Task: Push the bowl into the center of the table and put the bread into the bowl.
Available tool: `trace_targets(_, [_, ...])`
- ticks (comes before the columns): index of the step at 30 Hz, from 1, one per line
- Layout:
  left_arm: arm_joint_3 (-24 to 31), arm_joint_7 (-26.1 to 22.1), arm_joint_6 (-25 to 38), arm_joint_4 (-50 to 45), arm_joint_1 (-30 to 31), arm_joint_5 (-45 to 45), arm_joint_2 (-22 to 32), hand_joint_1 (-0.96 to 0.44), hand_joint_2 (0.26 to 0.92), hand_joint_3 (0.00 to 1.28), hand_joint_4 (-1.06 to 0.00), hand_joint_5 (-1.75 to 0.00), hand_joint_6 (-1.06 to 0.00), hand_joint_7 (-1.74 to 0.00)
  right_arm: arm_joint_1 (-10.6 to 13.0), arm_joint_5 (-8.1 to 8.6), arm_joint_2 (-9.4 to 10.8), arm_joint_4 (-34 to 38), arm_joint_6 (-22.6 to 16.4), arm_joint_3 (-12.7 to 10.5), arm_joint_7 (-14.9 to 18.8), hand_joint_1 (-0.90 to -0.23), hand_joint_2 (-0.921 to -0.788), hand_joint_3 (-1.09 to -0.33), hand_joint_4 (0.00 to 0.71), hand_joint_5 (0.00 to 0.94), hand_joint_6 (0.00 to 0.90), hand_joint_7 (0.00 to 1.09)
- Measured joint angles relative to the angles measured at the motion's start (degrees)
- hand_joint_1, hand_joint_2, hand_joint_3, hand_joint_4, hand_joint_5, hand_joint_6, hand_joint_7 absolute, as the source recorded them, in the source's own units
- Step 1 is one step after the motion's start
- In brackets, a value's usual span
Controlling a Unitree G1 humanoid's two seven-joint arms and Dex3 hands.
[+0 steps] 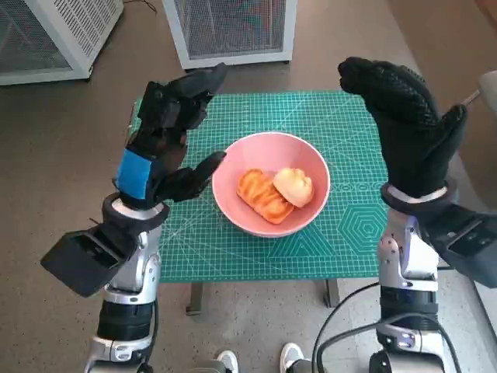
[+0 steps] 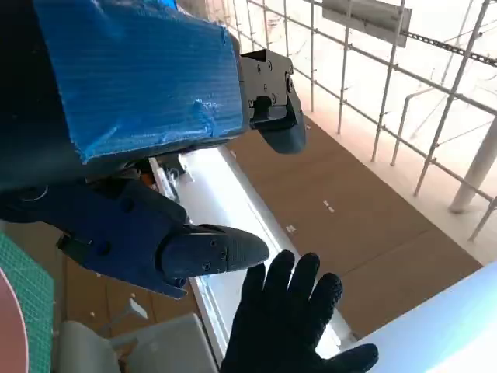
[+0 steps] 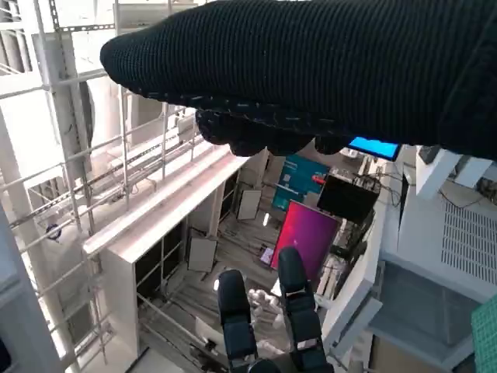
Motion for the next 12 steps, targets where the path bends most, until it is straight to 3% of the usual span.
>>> trace_targets(4, [0.0,-0.1,-0.2,0.4,-0.6,0.0,-0.1,-0.48,0.921,0.42,-0.04,-0.52,0.0,-0.91,-0.3,-0.17,0.0,0.1,-0.1,0.0,0.0,-0.374,-0.921,-0.524,0.535,0.094,0.191,0.8])
trace_targets(12, [0.1,0.0,-1.1,1.0,-1.4,0.6,-0.1,-0.48,0.921,0.42,0.0,-0.59,0.0,-0.92,-0.3,-0.35,0.0,0.2,-0.7,0.0,0.0,-0.37,-0.921,-0.526,0.526,0.085,0.187,0.8])
